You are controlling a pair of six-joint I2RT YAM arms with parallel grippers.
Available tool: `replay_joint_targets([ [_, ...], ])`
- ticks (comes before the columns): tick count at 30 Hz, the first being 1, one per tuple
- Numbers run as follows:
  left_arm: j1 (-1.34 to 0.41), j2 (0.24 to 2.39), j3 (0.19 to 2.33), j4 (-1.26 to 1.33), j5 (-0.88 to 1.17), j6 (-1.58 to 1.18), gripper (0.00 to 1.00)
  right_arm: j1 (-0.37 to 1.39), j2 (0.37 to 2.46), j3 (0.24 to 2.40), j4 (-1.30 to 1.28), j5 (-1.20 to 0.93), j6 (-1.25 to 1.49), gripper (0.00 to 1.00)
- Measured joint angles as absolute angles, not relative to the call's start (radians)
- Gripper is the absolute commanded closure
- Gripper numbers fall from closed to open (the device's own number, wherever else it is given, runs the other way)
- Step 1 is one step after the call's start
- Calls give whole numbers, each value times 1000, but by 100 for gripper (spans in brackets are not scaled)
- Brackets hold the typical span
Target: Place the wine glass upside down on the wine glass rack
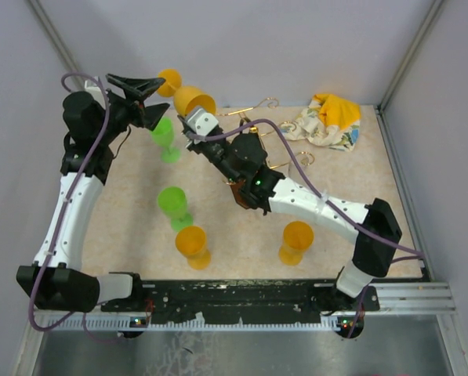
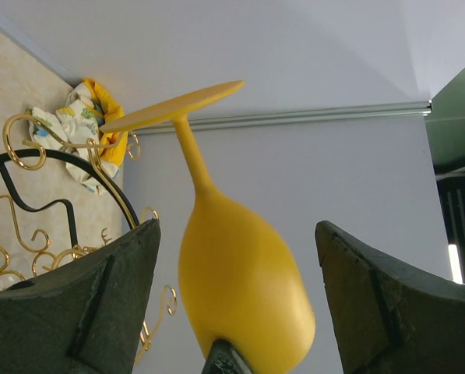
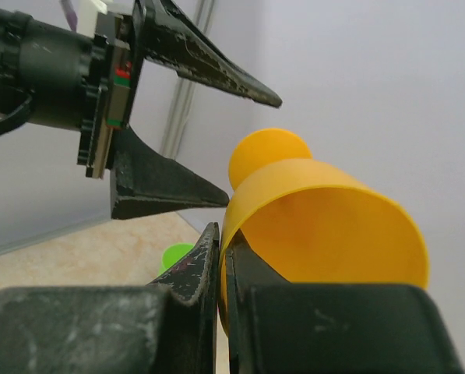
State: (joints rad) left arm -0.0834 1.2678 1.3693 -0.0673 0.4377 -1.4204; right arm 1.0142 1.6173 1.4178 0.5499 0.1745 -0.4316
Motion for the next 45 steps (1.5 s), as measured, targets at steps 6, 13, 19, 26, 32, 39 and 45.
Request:
replay_joint_targets([
  [6, -83, 1254, 1338, -68, 438, -1421, 18, 1037, 1620, 1423, 560, 163, -445, 100],
  [13, -83, 1251, 1308, -67, 438, -1432, 28, 1054, 1636, 1423, 561, 159, -453, 100],
  [19, -83, 1251, 1293, -61, 435, -1441, 41, 1076, 1643, 1423, 561, 152, -455, 100],
  [26, -83, 1251, 1291, -46, 425, -1442, 66, 1103, 1645, 1423, 562, 165, -496, 100],
  [32, -83, 1251, 1291, -43, 405, -1448, 83, 1118, 1655, 1423, 570, 193, -532, 88],
  [39, -84, 1267, 1293, -18, 411, -1400, 100, 1126, 1681, 1423, 550, 205, -550, 71],
  [45, -84, 1330, 1322, 47, 455, -1302, 100, 1126, 1678, 1423, 519, 240, -556, 54],
])
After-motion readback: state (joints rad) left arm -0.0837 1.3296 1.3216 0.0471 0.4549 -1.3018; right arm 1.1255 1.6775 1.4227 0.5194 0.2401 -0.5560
